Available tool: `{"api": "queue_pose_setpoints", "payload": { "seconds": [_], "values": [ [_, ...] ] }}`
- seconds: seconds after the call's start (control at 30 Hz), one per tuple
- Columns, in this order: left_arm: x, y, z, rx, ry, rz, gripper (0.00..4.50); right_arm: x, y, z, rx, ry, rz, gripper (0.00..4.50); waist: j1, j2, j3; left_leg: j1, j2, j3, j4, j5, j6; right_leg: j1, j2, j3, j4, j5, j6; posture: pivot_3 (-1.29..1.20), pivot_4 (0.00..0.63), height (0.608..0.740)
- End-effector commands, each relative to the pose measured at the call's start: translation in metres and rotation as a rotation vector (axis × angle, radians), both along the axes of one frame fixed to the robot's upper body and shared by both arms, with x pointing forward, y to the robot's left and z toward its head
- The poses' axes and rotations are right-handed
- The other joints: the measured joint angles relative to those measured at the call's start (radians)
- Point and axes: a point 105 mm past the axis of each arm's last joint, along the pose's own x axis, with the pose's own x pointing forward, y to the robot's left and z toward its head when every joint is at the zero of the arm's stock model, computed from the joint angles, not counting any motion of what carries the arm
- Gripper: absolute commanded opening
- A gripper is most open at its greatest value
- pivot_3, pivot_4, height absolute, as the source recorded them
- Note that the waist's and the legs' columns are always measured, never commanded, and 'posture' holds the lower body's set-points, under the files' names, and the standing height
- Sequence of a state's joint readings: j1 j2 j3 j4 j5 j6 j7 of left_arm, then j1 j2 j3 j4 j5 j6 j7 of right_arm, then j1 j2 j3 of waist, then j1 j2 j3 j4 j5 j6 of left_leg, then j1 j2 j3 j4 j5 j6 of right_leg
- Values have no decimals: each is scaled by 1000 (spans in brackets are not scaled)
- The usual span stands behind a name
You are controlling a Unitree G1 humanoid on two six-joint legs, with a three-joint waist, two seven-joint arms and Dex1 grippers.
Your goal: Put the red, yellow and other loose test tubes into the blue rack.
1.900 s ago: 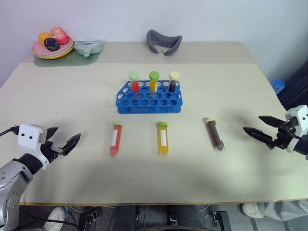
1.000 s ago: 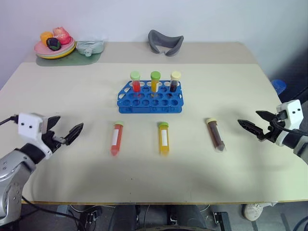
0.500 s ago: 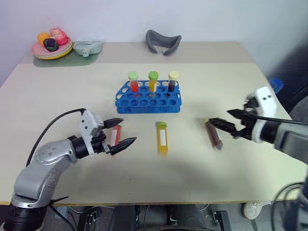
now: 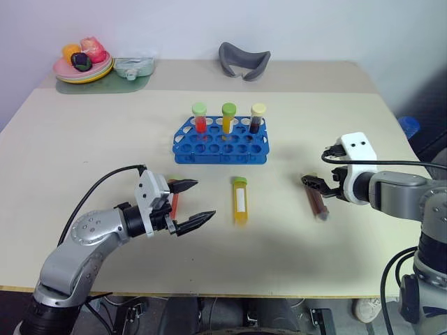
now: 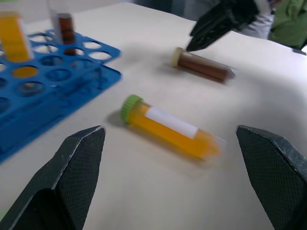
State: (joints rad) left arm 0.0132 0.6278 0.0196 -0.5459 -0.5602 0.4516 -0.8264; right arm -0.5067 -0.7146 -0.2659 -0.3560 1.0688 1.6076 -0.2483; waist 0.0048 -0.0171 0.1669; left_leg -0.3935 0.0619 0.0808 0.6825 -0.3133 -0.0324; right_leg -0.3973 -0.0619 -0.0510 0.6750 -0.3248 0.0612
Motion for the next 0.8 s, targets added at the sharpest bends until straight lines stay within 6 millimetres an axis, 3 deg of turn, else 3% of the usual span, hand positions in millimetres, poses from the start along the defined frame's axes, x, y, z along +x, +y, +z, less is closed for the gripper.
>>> {"api": "queue_pose_setpoints", "payload": {
  "seconds": [0.03, 0.5, 0.8],
  "values": [
    [-11, -5, 5, 15, -55, -60, 4437, 5, 0, 8, -24, 6, -10, 4500, -1, 0, 0, 0, 0, 0, 0, 0, 0, 0, 0, 0, 0, 0, 0, 0, 150, 735],
    [-20, -13, -12, 29, -71, -122, 4437, 20, 4, -13, -13, 203, -84, 4500, -1, 0, 0, -1, 0, 0, 0, -3, 5, -1, 0, 0, 0, 0, 0, 0, 150, 735],
    [-21, -15, -13, 27, -83, -128, 4437, 16, 6, -35, -29, 296, -128, 4500, -1, 0, 0, -1, 1, 0, 0, -3, 5, -1, 0, 0, -1, 0, 0, 0, 150, 735]
  ]
}}
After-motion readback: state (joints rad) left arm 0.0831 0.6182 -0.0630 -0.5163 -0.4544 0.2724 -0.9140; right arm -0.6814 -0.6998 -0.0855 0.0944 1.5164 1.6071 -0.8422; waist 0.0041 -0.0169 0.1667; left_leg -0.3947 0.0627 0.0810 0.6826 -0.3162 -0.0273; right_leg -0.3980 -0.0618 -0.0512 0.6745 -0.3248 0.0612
